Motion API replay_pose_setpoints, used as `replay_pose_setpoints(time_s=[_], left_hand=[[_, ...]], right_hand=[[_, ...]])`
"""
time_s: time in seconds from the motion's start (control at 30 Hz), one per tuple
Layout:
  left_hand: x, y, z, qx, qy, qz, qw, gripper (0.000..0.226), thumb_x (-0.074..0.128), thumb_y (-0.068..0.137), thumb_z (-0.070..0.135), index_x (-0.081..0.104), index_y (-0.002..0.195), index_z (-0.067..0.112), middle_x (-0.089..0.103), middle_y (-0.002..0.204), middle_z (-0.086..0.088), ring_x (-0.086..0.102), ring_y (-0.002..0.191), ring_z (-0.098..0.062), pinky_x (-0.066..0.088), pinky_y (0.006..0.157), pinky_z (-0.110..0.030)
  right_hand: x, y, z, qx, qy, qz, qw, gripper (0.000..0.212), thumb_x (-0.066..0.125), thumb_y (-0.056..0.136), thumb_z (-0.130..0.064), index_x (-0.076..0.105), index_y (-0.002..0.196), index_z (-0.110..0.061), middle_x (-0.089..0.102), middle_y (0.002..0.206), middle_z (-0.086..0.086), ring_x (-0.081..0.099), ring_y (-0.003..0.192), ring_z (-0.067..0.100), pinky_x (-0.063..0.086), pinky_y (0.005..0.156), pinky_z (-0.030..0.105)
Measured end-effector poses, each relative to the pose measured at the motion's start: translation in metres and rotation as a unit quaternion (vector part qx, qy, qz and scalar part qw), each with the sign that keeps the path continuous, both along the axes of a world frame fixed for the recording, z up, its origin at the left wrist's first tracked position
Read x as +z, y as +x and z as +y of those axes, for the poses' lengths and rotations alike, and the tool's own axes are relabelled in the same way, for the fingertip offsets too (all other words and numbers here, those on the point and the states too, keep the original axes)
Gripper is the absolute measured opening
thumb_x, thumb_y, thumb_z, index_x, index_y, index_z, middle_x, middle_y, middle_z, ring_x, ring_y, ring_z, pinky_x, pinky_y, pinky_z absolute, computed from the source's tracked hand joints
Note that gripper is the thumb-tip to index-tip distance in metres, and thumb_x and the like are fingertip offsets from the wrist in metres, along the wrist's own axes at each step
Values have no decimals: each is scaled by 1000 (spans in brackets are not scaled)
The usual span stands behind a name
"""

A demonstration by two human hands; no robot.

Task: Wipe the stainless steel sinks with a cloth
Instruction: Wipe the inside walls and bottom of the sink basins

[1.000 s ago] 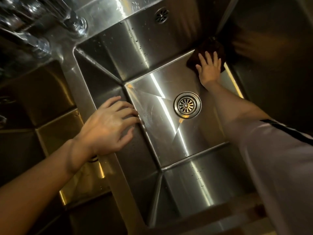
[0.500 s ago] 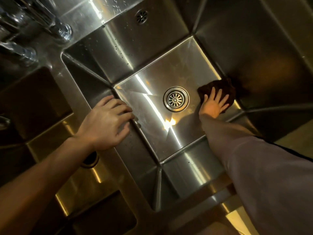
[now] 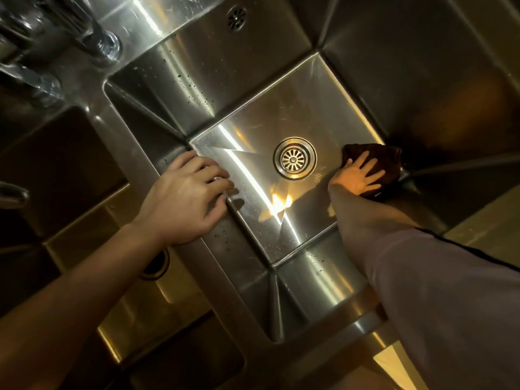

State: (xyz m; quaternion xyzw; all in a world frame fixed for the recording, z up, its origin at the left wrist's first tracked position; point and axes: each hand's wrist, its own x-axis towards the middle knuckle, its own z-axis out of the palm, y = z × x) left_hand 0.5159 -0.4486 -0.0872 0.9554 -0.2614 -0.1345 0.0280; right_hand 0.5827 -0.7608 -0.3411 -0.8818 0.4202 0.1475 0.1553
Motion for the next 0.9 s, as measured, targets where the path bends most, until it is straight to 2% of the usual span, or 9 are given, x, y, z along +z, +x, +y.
replay_pose_setpoints(time_s=[0.1,0.2,0.37,0.6,0.7,0.9], left_hand=[[0,-1,0,4,-3,-2,1000,40,40,87,34,71,107,18,68,111,-1,57,111,-23,27,109,-41],[-1,-2,1,6,0,0,1000,40,40,88,34,71,107,18,67,111,-1,56,113,-22,25,112,-43],[2,-1,3,14,-2,8,1000,38,42,88,34,71,108,19,67,113,0,56,114,-19,24,113,-42],[1,-1,1,20,-20,7,1000,38,41,89,33,72,105,20,67,112,1,56,114,-18,22,115,-42],[1,-1,0,21,-16,9,1000,38,39,89,32,72,105,20,68,111,0,56,114,-19,22,115,-43],[3,-2,-1,26,-9,9,1000,39,39,89,32,73,103,21,69,110,-1,57,113,-20,20,115,-42]], right_hand=[[1,12,16,56,14,-5,998,50,29,104,-33,19,153,-26,15,161,3,1,147,39,2,115,62],[4,34,37,157,24,-22,987,50,34,102,-32,24,151,-28,18,160,0,2,148,36,0,115,60],[3,76,84,336,70,-49,938,49,40,100,-33,31,148,-31,23,158,-2,2,149,30,-3,117,56],[6,87,162,449,118,-52,884,48,47,97,-35,38,144,-33,28,157,-5,6,148,28,0,118,54],[9,70,181,546,108,-36,830,46,46,98,-35,39,143,-35,29,156,-8,8,148,26,3,119,53],[12,16,175,751,122,16,649,44,40,100,-36,37,144,-40,25,156,-15,5,149,20,-2,119,47]])
